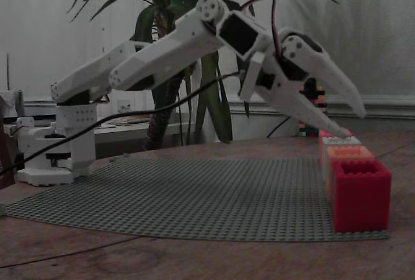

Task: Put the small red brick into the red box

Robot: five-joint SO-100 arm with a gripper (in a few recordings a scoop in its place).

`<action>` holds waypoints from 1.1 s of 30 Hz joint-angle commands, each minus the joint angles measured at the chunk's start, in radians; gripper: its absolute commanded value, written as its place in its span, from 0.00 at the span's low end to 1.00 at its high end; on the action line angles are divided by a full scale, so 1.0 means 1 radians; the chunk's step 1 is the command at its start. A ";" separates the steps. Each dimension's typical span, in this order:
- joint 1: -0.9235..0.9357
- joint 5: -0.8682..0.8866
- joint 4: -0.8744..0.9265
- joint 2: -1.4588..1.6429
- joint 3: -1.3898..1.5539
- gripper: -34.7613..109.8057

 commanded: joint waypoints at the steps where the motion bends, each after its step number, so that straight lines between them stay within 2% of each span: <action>1: 0.002 -0.002 -0.023 0.156 0.005 0.24; 5: -0.012 0.015 -0.021 0.393 0.212 0.24; 9: -0.043 -0.035 -0.026 0.672 0.540 0.24; 13: -0.081 -0.101 -0.115 1.031 1.046 0.24; 17: -0.155 -0.198 -0.130 1.351 1.526 0.24; 24: -0.253 -0.114 -0.175 1.861 2.279 0.24; 33: -0.316 -0.035 -0.112 2.441 2.849 0.24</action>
